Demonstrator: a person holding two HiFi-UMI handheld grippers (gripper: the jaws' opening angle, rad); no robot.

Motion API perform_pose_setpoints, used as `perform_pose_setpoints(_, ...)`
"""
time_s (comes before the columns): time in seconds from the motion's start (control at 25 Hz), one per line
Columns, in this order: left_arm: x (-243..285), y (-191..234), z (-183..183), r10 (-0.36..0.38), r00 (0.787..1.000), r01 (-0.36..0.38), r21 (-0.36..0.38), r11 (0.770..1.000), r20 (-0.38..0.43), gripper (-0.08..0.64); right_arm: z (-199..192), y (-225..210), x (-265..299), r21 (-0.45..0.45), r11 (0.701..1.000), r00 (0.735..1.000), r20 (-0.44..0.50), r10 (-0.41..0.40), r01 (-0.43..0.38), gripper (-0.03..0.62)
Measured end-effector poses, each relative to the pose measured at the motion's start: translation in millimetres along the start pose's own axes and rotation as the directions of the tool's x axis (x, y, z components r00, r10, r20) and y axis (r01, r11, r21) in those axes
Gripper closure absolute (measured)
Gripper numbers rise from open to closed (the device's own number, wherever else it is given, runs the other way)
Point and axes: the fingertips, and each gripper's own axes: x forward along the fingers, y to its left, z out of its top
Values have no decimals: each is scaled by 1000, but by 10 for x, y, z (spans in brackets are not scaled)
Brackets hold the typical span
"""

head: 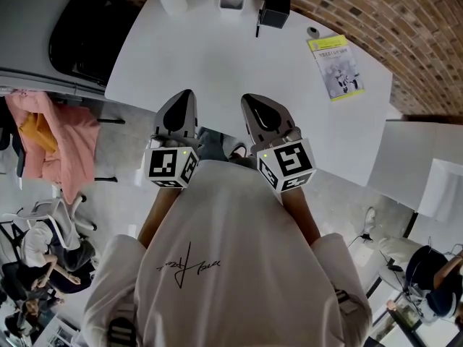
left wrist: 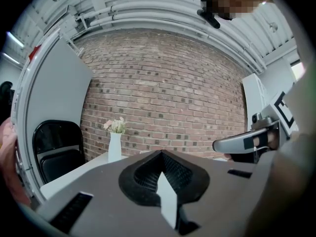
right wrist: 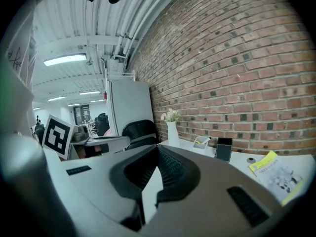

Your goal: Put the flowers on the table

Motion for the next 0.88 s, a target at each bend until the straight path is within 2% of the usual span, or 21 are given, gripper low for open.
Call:
perform_pose_setpoints(0.4, -135, -154, 12, -5, 1000, 5, 10, 1000, -6, 554, -54, 55, -119, 33, 999, 1000, 6, 14, -14, 568)
perform_pose_setpoints(0.64, -160, -99, 52, 5, 1000, -5, 24, 1000, 4, 554, -66, 89, -125, 44, 999, 1000, 14, 24, -25, 568)
perform_pose_setpoints(0.88, -172, -111, 31, 4, 1000, -4, 28, 1000, 0, 554, 27, 95, -167, 49, 997, 997, 62, 53, -56, 568)
